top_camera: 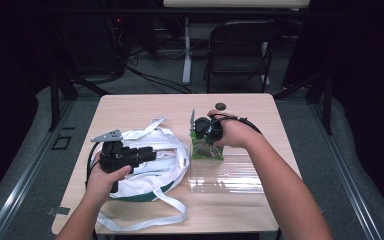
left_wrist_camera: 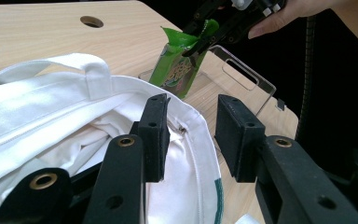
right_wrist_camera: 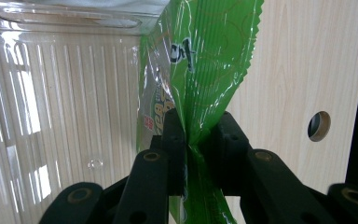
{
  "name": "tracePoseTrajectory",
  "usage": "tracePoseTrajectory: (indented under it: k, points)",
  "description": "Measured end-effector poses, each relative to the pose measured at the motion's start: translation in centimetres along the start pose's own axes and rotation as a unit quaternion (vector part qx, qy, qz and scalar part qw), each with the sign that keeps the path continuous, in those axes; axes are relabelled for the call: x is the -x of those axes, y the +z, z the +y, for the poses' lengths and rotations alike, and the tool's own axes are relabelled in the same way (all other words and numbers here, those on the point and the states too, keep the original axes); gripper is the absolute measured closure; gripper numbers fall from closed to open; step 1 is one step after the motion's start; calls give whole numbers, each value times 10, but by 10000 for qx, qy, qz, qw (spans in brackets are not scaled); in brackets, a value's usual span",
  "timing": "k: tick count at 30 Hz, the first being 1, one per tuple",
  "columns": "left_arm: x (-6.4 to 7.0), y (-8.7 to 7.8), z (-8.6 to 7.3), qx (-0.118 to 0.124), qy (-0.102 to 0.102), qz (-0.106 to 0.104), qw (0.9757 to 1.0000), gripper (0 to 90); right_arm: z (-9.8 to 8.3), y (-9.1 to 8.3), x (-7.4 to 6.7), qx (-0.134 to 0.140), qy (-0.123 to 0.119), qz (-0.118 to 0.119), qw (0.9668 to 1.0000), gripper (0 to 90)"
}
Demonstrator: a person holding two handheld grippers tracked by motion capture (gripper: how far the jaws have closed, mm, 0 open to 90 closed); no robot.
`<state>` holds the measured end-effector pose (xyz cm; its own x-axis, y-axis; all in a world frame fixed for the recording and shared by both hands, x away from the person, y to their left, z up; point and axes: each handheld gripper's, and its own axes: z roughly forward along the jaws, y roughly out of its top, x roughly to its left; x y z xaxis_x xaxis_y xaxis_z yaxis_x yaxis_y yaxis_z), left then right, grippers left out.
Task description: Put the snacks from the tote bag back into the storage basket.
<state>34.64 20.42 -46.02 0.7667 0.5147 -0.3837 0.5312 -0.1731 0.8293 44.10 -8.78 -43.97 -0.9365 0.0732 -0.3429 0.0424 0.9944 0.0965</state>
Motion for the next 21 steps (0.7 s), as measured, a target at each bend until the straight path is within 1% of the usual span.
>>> tracePoseTrajectory:
  k: [11,15,18,21]
  points:
    - [0,0,-1,-2,-2,15,10000,642,-1,3,1,27,28,-60,10000,761]
    - [-1,0,-1,9,-6,12,10000,642,-1,2,1,22,47,-44,10000,752]
    - [-1,-1,-1,11,-14,11,10000,642,-2,1,2,-10,71,-77,9999,740]
    - [-1,-1,-1,19,-23,24,10000,642,-3,2,2,17,130,-114,9998,728]
